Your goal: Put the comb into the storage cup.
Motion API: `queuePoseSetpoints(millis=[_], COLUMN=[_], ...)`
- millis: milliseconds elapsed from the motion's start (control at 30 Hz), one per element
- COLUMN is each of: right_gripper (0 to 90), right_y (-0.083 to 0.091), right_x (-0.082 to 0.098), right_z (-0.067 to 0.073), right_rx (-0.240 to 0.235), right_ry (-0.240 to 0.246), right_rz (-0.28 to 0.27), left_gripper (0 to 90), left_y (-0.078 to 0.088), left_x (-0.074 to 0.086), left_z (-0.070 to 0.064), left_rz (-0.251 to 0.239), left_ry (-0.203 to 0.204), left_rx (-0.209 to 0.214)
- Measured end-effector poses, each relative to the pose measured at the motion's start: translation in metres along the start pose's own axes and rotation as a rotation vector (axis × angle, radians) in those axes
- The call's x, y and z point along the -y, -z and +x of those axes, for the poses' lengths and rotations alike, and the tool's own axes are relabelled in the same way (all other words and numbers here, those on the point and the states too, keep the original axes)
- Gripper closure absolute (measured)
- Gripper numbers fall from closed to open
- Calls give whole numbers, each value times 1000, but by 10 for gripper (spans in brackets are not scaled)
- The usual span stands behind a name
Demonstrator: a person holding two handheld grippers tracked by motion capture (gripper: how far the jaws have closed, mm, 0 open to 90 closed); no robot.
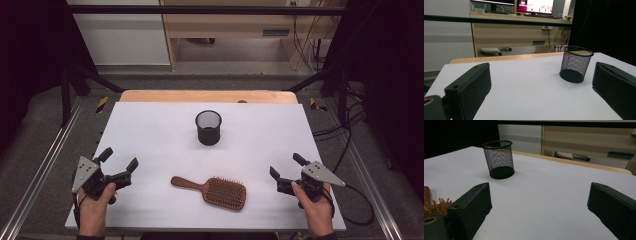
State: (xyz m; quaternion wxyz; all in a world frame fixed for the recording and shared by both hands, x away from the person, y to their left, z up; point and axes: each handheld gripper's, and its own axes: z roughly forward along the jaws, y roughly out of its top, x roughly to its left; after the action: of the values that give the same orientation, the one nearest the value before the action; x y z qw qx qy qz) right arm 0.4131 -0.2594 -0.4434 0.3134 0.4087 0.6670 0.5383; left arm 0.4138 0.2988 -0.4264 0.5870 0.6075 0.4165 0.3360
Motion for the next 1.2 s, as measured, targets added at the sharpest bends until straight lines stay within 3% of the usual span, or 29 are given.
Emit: queuePoseSetpoints(millis=[867,1200], right_gripper=[46,45], right_y=[-2,-2], right_x=[1,1], right_z=[2,5], right_rx=[4,-4], right_ry=[-19,-15], right_rz=[37,41], left_gripper=[25,22], left_y=[-17,-17], left_x=[0,0], left_z=[-18,-18], left_rz=[39,39], left_ry=[-15,-13], left_rx=[35,31])
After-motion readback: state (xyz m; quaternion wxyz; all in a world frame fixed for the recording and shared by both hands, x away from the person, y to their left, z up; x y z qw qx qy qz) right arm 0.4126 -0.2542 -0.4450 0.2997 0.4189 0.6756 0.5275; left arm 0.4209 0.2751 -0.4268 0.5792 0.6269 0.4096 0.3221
